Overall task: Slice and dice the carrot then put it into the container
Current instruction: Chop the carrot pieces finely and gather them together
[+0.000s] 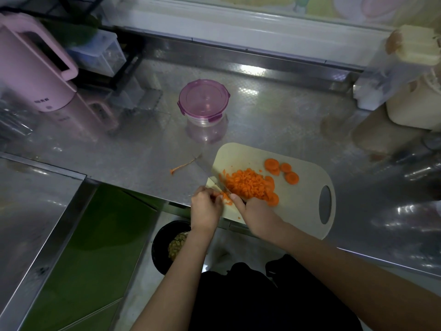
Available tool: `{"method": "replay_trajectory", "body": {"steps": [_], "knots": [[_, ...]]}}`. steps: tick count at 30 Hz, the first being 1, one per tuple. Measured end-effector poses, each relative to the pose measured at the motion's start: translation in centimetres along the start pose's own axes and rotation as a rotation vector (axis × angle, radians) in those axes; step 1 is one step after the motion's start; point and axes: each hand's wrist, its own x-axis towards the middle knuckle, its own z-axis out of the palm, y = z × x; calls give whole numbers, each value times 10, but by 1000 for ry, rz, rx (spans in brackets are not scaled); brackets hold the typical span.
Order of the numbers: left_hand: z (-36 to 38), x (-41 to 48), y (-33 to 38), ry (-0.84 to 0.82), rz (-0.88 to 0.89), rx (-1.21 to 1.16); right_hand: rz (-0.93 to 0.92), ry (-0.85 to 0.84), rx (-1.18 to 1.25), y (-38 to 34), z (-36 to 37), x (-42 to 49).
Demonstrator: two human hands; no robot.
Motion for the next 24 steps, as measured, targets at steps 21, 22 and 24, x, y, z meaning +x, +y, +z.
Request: {"method": "replay_trajectory", "body": {"steps": [21, 22, 24], "knots": [[-3, -5, -4, -38, 76, -26, 22, 130, 155, 7, -3, 11], [-3, -6, -6, -26, 83, 10, 25, 120, 153, 7, -3, 10], [-3, -8, -8, -3, 94, 68, 18, 100, 167, 6, -2, 7]]}}
